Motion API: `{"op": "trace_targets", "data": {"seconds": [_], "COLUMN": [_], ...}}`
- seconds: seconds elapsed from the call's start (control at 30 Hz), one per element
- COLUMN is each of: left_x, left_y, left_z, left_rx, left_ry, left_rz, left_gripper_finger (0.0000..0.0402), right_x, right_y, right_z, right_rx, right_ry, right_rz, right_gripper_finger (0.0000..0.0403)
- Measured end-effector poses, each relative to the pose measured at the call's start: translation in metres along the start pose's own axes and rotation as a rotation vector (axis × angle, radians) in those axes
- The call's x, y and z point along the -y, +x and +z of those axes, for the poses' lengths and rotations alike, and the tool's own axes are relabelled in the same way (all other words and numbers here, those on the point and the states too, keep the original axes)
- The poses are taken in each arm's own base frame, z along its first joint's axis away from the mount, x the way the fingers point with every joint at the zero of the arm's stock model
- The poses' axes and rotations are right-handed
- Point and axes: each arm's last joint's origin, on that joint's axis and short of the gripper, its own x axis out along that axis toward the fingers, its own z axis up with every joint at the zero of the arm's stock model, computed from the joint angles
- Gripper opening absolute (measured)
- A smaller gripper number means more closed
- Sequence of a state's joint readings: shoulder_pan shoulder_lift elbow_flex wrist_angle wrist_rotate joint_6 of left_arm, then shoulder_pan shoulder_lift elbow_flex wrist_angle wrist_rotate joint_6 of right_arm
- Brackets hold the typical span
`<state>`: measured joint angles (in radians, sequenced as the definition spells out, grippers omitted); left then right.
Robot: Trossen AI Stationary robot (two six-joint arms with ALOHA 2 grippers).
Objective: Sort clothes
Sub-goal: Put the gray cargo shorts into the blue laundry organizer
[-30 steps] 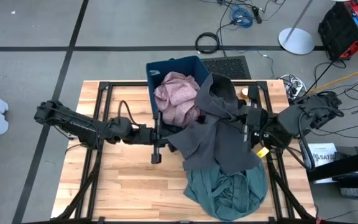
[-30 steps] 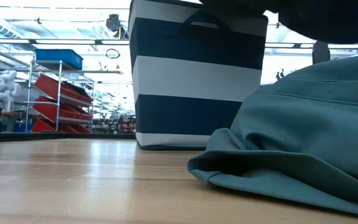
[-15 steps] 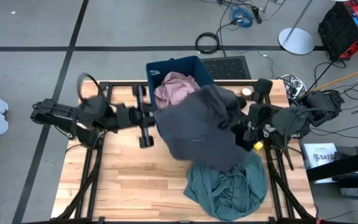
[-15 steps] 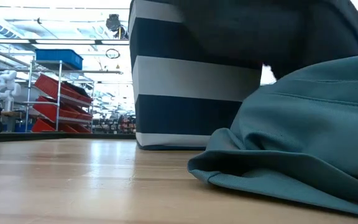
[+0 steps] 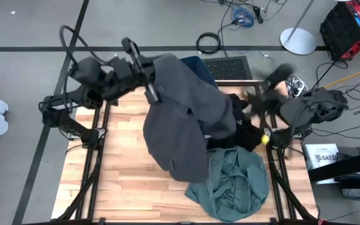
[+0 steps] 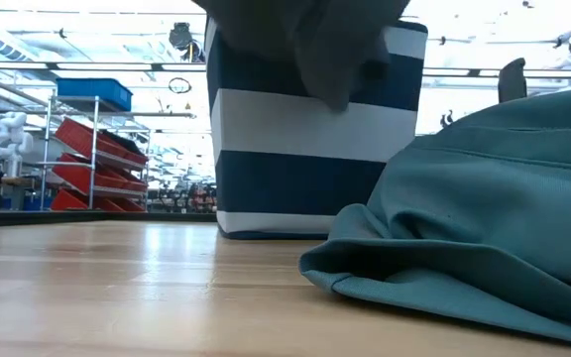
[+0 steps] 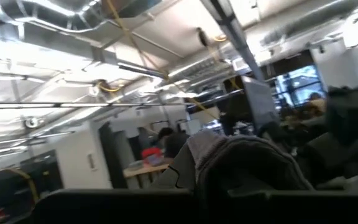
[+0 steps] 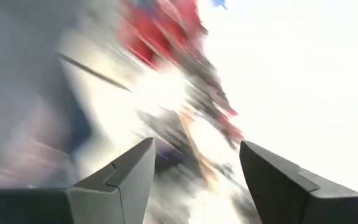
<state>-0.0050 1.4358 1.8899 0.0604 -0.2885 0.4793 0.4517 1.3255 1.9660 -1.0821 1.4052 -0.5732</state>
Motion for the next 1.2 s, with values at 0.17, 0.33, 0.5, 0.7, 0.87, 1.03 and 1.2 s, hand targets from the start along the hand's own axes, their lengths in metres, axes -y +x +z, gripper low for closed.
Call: {"op": "trace_targets", "data": {"seconds": [0.17,0.33,0.5,0.7,0.87,1.03,1.2], "left_x": [-0.015,-0.032,-0.049,-0.056,-0.058,-0.057,-0.06], "left_y": [0.014,0.034,0.043,0.045,0.043,0.042,0.041], "left_z": [0.002,-0.003,-0.008,-0.022,-0.028,-0.035,-0.043], "left_rx": [0.005,0.007,-0.003,-0.107,-0.194,-0.257,-0.328], "left_ry": [0.02,0.05,0.078,0.114,0.136,0.154,0.184], "left_rz": [0.063,0.146,0.215,0.241,0.253,0.233,0.216], "left_gripper_finger": [0.0004,0.0004,0.0004,0.0004,0.0004,0.0004,0.0004], "right_x": [0.013,0.017,-0.007,-0.098,-0.158,-0.18,-0.197], "right_y": [0.008,0.001,0.0,0.029,0.044,0.043,0.028], "right_z": [-0.01,0.002,0.035,0.058,0.059,0.053,0.05], "right_rx": [0.039,0.392,0.645,0.375,0.197,0.083,0.094], "right_ry": [0.193,0.482,0.521,0.336,0.319,0.292,0.144], "right_rz": [0.104,0.645,0.871,0.704,0.671,0.563,0.622], "right_gripper_finger": [0.021,0.0208,0.0208,0.0208,0.0208,0.0208,0.0208]}}
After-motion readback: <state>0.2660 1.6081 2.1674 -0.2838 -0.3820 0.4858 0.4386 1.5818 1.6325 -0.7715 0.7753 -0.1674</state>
